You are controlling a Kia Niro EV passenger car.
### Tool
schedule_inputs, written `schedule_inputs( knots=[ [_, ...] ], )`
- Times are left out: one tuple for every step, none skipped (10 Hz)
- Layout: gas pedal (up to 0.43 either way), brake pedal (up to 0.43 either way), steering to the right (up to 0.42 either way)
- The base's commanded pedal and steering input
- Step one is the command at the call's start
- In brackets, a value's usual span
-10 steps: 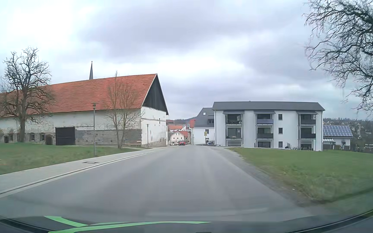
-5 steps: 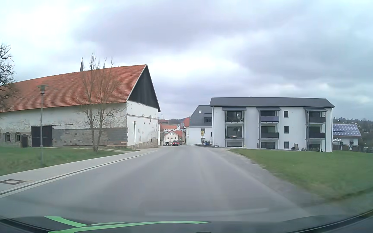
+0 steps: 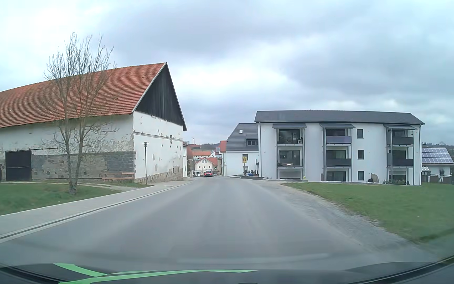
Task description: Follow the waypoints while adhering to traffic rules and regulations
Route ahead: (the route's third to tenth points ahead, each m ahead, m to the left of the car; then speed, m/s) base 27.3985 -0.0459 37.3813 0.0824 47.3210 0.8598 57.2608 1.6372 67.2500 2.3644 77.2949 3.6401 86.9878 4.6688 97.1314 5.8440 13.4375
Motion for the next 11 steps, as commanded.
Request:
schedule_inputs(
  knots=[
    [0.000,0.098,0.005],
    [0.000,0.104,0.006],
    [0.000,0.104,0.006],
    [0.000,0.104,0.005],
    [0.000,0.104,0.005],
    [0.000,0.104,0.005],
    [0.000,0.104,0.005],
    [0.000,0.104,0.005],
    [0.000,0.104,0.004],
    [0.000,0.104,0.003],
    [0.000,0.104,-0.001]
  ],
)
